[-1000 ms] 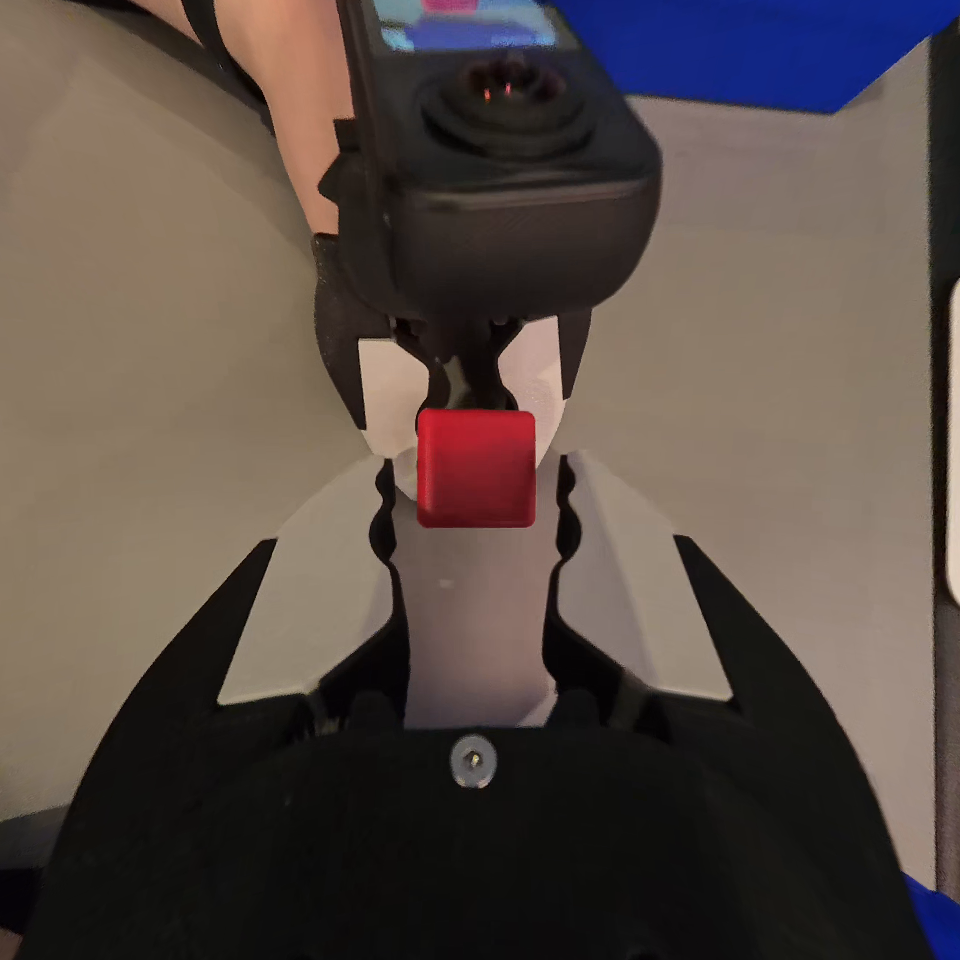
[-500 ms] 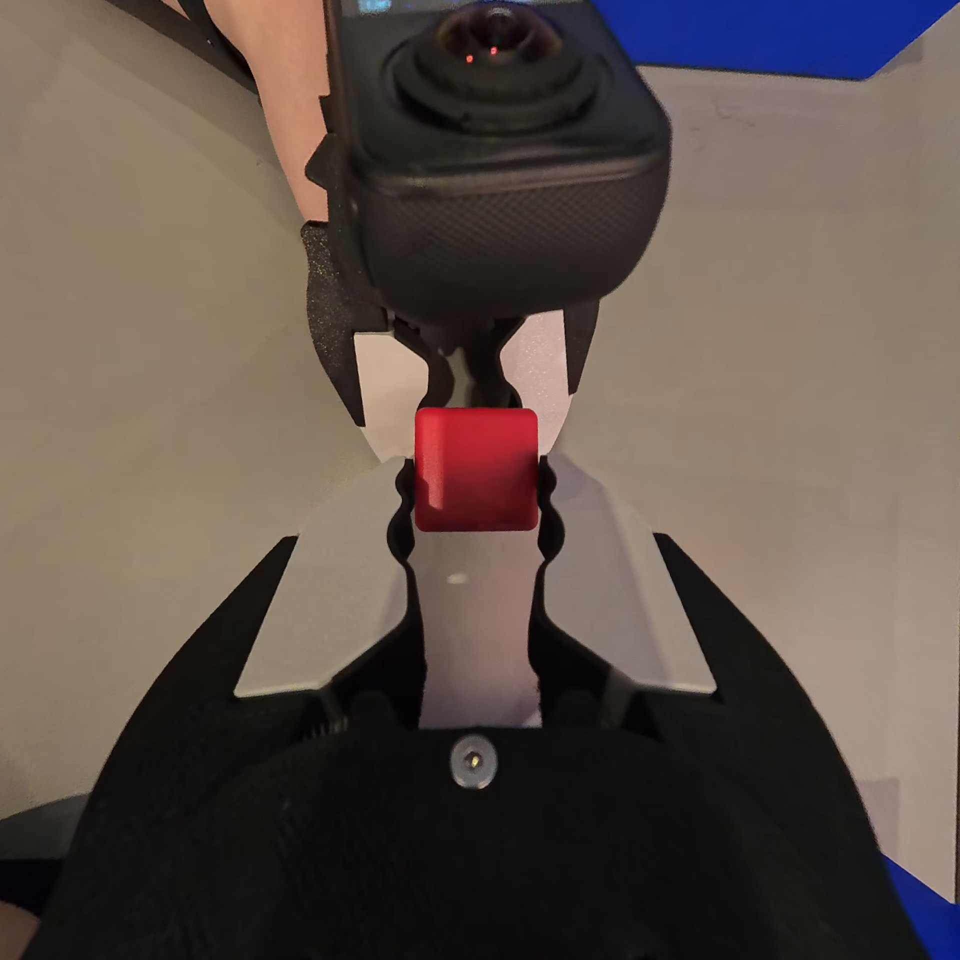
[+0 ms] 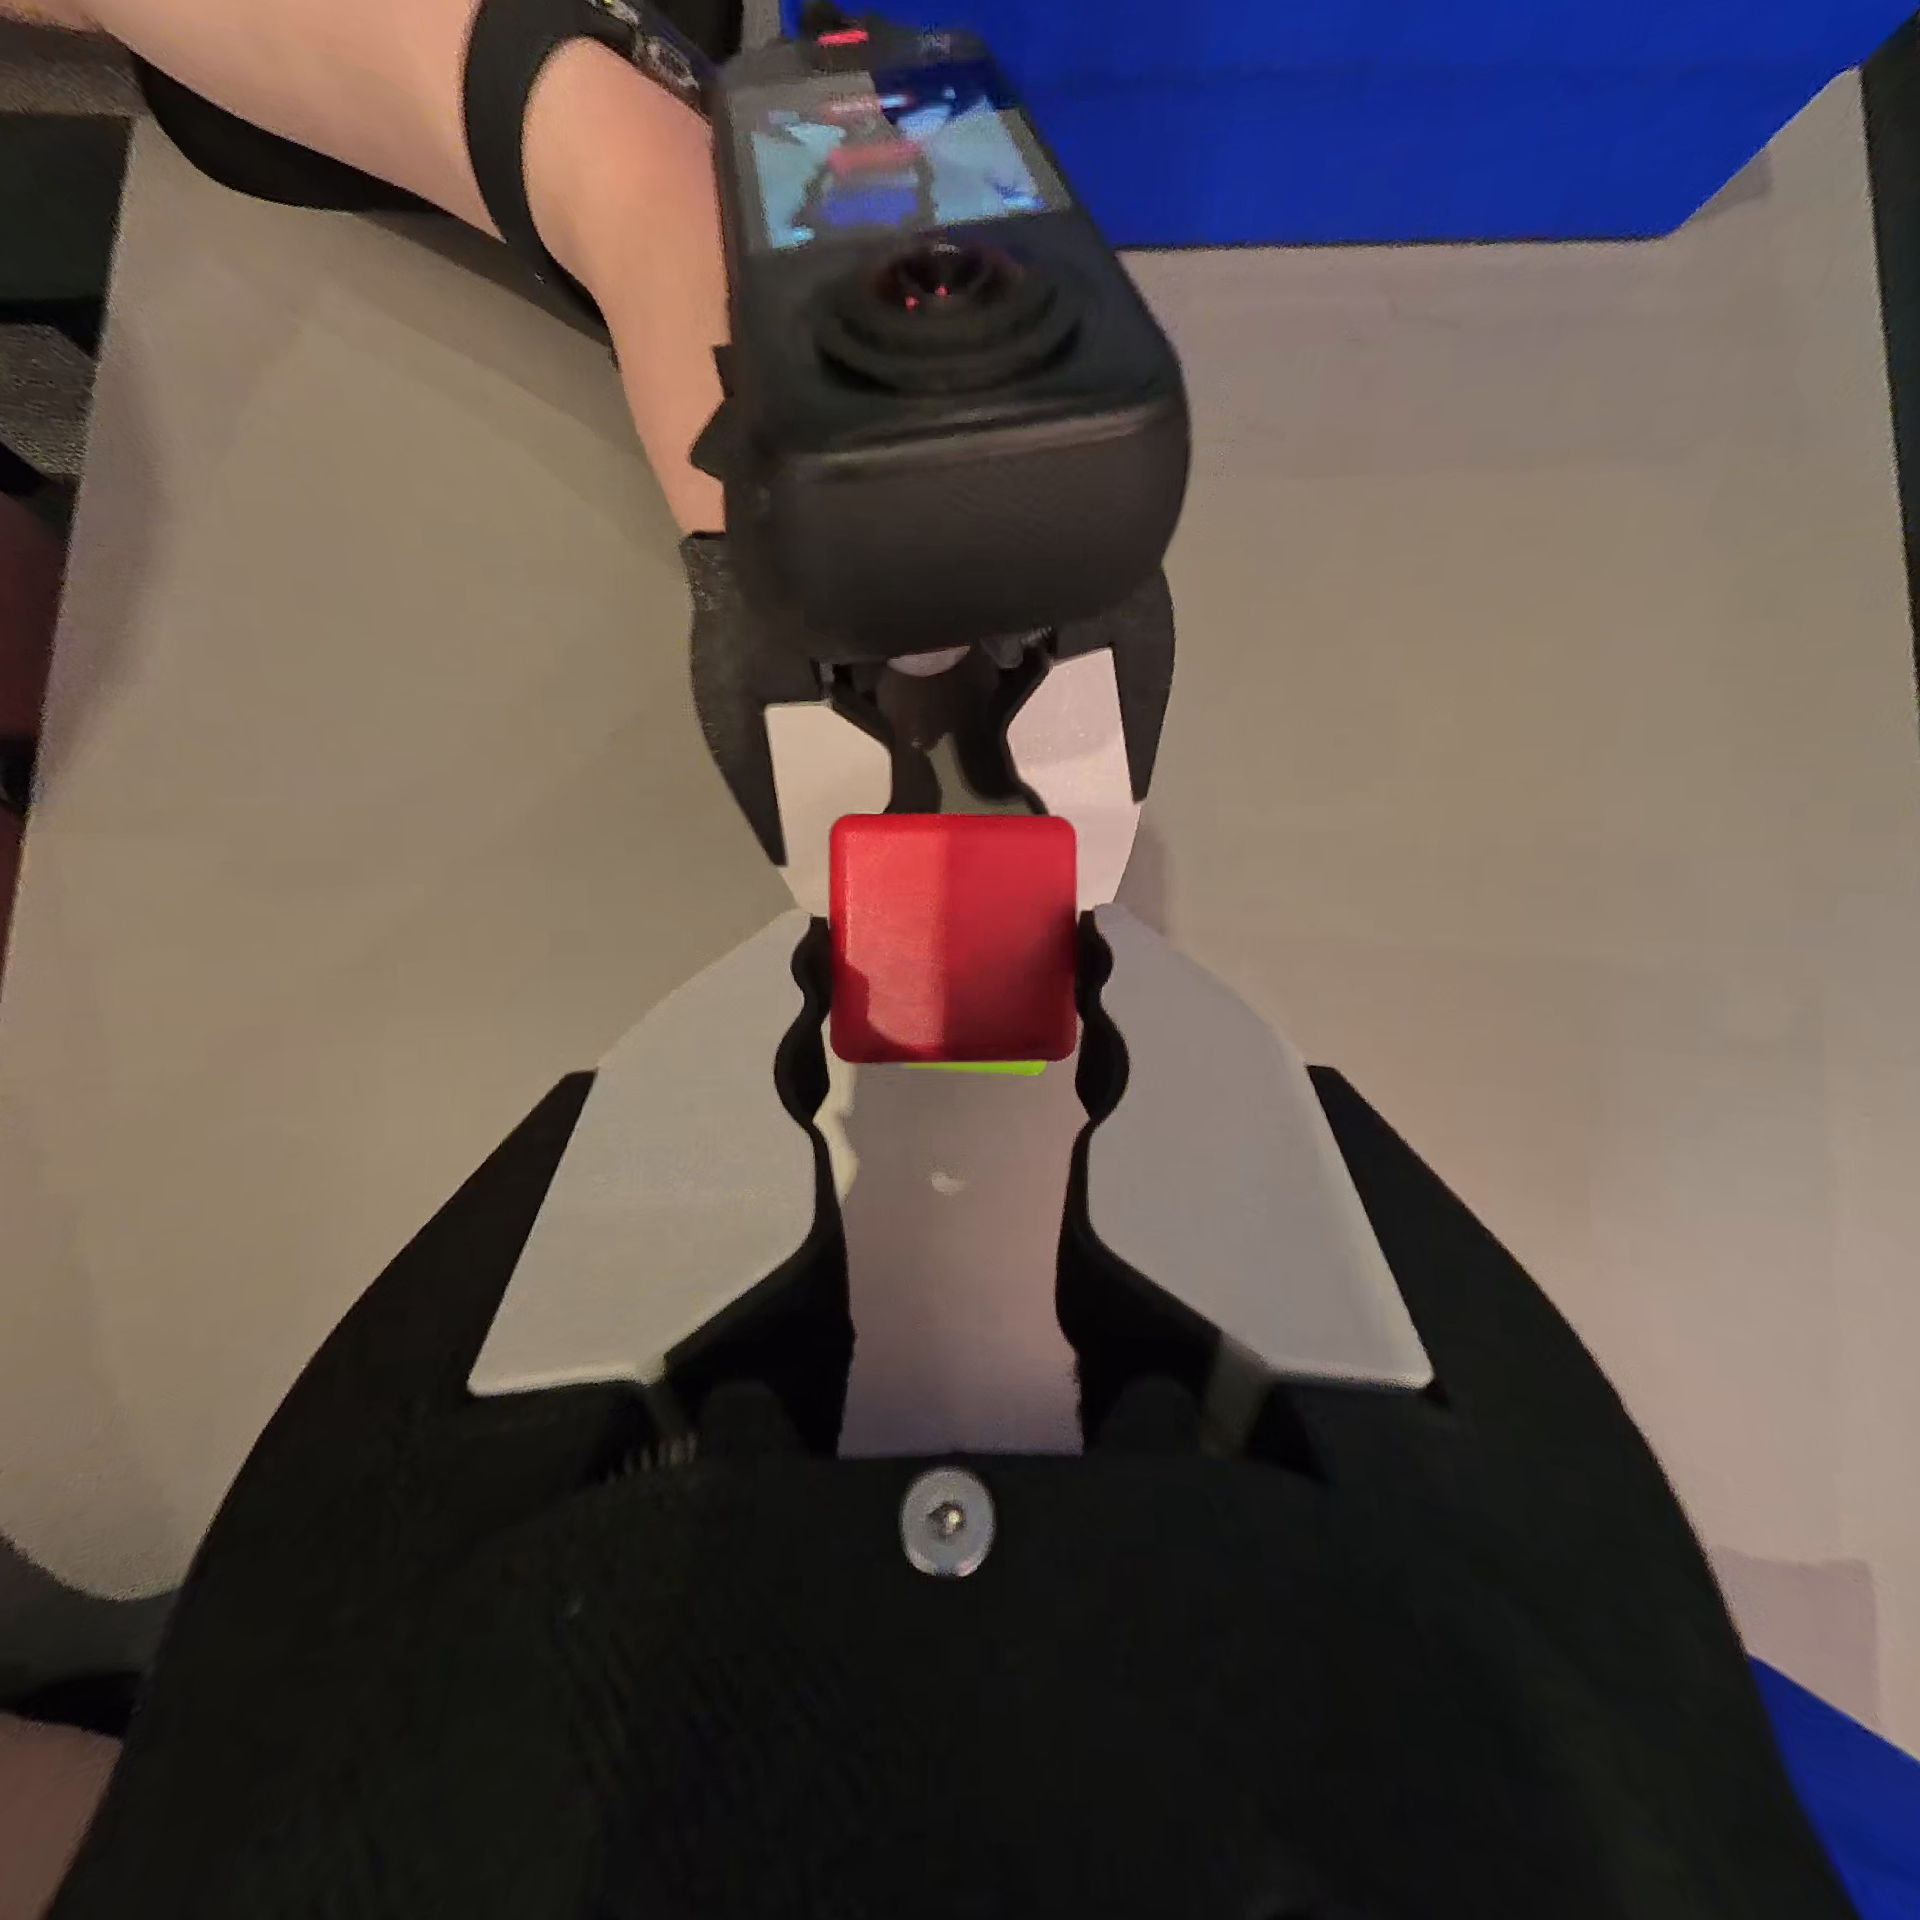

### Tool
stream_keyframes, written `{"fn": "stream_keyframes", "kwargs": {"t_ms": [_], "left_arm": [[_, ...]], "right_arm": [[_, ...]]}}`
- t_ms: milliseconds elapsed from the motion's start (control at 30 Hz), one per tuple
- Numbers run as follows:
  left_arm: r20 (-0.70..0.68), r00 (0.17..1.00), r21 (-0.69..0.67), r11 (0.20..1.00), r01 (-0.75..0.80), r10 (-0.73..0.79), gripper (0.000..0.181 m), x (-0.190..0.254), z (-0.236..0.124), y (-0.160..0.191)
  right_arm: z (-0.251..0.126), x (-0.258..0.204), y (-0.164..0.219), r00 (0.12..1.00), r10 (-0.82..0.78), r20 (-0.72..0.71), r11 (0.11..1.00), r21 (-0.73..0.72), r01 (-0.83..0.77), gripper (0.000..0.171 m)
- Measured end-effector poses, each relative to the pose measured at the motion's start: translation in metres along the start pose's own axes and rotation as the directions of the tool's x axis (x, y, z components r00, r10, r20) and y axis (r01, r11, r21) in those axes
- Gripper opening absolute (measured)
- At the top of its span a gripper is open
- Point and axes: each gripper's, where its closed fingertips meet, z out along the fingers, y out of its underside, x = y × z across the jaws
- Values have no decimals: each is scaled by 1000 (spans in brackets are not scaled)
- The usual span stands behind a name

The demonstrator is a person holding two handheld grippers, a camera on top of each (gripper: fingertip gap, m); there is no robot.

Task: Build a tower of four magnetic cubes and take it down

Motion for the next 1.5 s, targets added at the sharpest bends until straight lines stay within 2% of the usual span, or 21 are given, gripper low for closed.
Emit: {"fn": "stream_keyframes", "kwargs": {"t_ms": [200,400,500,600,667,733,800,900,1033,1200,1333,1367,1500], "left_arm": [[-1,1000,1,1000,0,0,51,0,0,0],[4,1000,2,1000,4,-4,51,-1,0,0],[4,1000,2,1000,4,-4,51,-1,0,0],[4,1000,2,1000,4,-4,51,-1,0,0],[4,1000,3,1000,4,-4,51,-1,0,0],[3,1000,2,1000,3,-3,51,-1,0,0],[3,1000,2,1000,3,-3,51,-1,0,0],[3,1000,2,1000,2,-2,51,-1,0,0],[3,1000,2,1000,3,-3,51,-1,0,0],[5,1000,3,1000,5,-5,51,-1,0,0],[11,1000,3,1000,9,-9,51,-2,0,0],[16,1000,4,1000,11,-12,51,-2,0,0],[46,999,35,999,1,-3,51,-6,-5,-6]], "right_arm": [[-20,-1,-1,999,-17,-35,1000,16,18,46],[-38,2,18,997,-3,-72,998,-58,-1,46],[-79,11,29,984,35,-176,999,-33,-41,46],[-139,24,41,939,134,-316,988,111,-104,46],[-173,32,62,892,229,-389,969,183,-169,46],[-190,35,91,854,313,-415,947,201,-249,46],[-181,25,120,879,331,-342,943,147,-298,46],[-145,8,158,939,281,-198,958,-8,-288,47],[-107,11,174,962,258,-91,960,-84,-265,48],[-89,25,200,956,259,-138,936,-209,-284,48],[-85,25,200,921,369,-126,904,-182,-387,54],[-87,26,203,917,371,-146,898,-194,-394,60],[-114,39,196,891,367,-267,904,-124,-409,61]]}}
